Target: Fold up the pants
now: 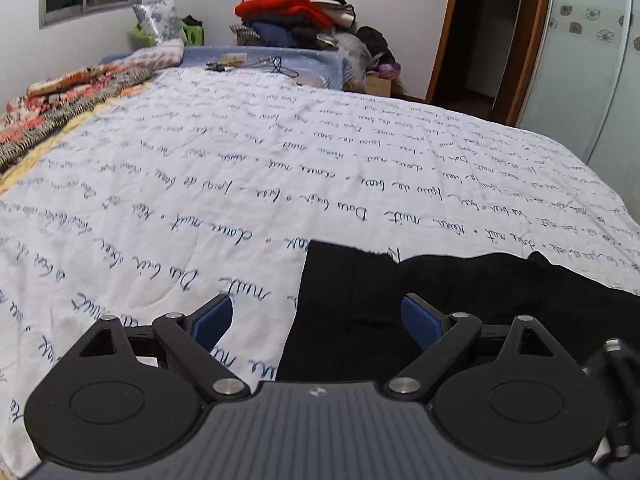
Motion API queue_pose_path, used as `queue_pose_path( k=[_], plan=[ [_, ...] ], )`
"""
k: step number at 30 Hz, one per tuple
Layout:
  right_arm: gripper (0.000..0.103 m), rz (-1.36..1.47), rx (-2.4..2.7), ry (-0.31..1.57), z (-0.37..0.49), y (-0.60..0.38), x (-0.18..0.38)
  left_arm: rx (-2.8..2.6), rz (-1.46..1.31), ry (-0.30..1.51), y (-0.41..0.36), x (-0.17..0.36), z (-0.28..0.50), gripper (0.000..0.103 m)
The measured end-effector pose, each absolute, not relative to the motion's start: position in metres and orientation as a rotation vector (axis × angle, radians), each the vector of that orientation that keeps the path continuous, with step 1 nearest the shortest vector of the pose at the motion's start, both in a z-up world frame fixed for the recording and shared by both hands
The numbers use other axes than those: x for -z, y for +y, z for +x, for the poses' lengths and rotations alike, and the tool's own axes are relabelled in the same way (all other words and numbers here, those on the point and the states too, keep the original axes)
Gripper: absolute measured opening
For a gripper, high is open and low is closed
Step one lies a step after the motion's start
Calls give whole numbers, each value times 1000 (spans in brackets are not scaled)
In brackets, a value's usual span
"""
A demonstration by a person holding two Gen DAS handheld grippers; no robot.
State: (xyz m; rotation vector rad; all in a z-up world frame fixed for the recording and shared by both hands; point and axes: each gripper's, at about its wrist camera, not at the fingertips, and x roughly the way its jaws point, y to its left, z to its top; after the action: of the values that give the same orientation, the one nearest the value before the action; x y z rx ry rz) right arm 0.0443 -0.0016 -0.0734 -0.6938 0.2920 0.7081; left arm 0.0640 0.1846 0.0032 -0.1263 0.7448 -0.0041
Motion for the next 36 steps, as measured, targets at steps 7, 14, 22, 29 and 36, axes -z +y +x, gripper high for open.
queue_pose_path(
  k=[7, 14, 22, 29, 36],
  plan=[
    [55, -861, -733, 264, 35, 54, 92, 65, -313, 822, 207, 8, 62, 92],
    [30, -1003, -688, 229, 40, 79, 110, 113, -534, 938, 227, 35, 69, 92],
    [10, -869, -728, 252, 52, 82, 107, 199, -773, 1016, 244, 68, 86, 98],
    [9, -512, -796, 378, 77, 43, 71, 240, -787, 960, 244, 71, 111, 99],
    [10, -380, -826, 455, 89, 29, 69, 215, -619, 916, 231, 62, 120, 21]
  ],
)
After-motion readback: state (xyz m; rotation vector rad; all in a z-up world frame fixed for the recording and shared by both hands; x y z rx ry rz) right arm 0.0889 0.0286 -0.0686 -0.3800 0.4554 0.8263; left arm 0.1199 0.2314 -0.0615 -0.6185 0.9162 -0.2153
